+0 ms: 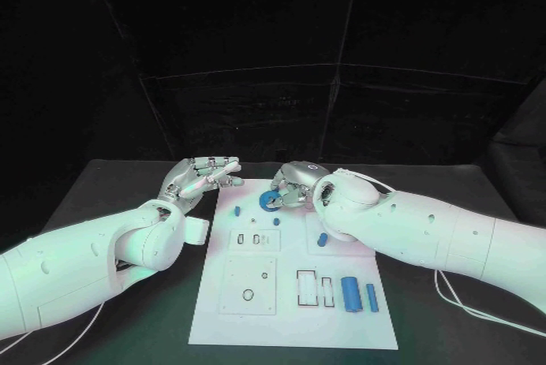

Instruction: Assemble the parts on the task board

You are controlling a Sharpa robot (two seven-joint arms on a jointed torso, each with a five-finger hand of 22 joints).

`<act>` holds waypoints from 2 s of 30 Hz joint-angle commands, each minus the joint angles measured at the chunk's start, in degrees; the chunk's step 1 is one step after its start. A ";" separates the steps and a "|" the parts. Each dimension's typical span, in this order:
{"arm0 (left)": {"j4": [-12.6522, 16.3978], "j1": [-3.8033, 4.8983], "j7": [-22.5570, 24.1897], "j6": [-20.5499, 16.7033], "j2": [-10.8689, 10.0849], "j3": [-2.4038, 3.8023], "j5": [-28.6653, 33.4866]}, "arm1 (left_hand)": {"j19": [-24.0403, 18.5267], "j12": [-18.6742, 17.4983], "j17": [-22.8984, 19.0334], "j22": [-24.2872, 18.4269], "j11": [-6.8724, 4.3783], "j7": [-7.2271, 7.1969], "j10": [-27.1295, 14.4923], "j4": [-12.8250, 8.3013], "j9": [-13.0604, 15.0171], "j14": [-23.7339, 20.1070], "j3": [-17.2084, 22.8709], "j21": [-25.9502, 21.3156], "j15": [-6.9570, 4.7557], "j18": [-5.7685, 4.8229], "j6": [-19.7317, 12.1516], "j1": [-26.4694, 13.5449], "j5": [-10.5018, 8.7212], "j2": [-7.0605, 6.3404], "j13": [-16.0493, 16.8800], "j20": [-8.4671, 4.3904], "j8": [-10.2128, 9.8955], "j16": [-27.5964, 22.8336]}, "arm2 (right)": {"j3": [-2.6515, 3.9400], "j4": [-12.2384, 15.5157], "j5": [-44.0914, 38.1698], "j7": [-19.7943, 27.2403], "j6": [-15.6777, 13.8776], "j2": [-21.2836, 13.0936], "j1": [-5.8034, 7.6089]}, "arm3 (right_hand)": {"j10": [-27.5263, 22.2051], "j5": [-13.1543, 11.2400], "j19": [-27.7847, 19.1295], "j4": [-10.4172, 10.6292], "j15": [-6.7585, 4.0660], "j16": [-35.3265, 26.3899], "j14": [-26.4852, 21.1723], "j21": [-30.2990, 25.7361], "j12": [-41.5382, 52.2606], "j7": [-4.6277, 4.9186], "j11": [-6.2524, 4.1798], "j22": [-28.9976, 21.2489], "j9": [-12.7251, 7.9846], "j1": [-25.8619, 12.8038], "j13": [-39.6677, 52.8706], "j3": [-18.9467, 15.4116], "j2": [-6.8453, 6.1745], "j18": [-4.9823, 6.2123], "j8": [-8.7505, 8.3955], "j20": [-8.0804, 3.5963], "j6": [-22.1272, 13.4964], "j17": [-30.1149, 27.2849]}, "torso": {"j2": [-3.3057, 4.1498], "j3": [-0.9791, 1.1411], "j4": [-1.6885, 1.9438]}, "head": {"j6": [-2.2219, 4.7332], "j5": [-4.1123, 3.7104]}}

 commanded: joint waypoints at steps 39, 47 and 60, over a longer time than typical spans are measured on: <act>-1.10 -0.01 0.32 0.49 0.58 0.03 -0.25 | 0.56 -0.31 0.06 -0.08 0.04 0.45 0.07 -0.48 -0.02 -0.08 0.06 -0.41 0.24 0.32 -0.11 0.48 0.27 0.04 -0.03 0.03 -0.24 -0.23 | -0.07 6.09 25.40 21.78 -3.13 -25.53 -1.07 | 0.74 2.97 -0.01 -3.77 0.18 0.27 4.45 0.08 0.99 -0.27 -0.26 0.26 -0.06 8.32 3.46 -1.15 -0.07 -0.88 0.42 0.14 0.61 7.71 | -0.65 0.76 -1.57 | 0.42 -1.97; -1.36 -0.14 0.34 0.56 0.82 0.03 -0.25 | 0.55 -0.28 0.08 -0.12 0.00 0.38 0.18 -0.61 -0.01 -0.08 0.12 -0.45 0.23 0.32 -0.03 0.52 0.27 0.05 -0.02 0.03 -0.21 -0.30 | -0.07 4.19 24.12 22.15 -2.23 -24.56 -2.57 | 0.54 2.59 -0.09 -4.18 0.23 0.25 4.44 0.02 0.75 -0.17 -0.18 0.14 -0.11 8.67 3.25 -1.47 -0.26 -0.86 0.21 0.17 0.17 7.67 | -0.68 0.61 -1.31 | -0.04 -2.26; -1.54 -0.24 0.36 0.59 0.95 0.03 -0.25 | 0.55 -0.28 0.08 -0.12 0.00 0.38 0.18 -0.61 -0.01 -0.08 0.12 -0.45 0.23 0.32 -0.03 0.52 0.27 0.05 -0.02 0.03 -0.21 -0.30 | -0.07 2.61 23.07 22.20 -1.21 -23.52 -3.46 | 0.46 2.28 -0.13 -4.41 0.29 0.23 4.42 -0.01 0.68 -0.11 -0.12 0.09 -0.12 8.91 3.20 -1.67 -0.20 -0.86 0.11 0.22 -0.09 7.63 | -0.77 0.54 -1.34 | -0.26 -2.31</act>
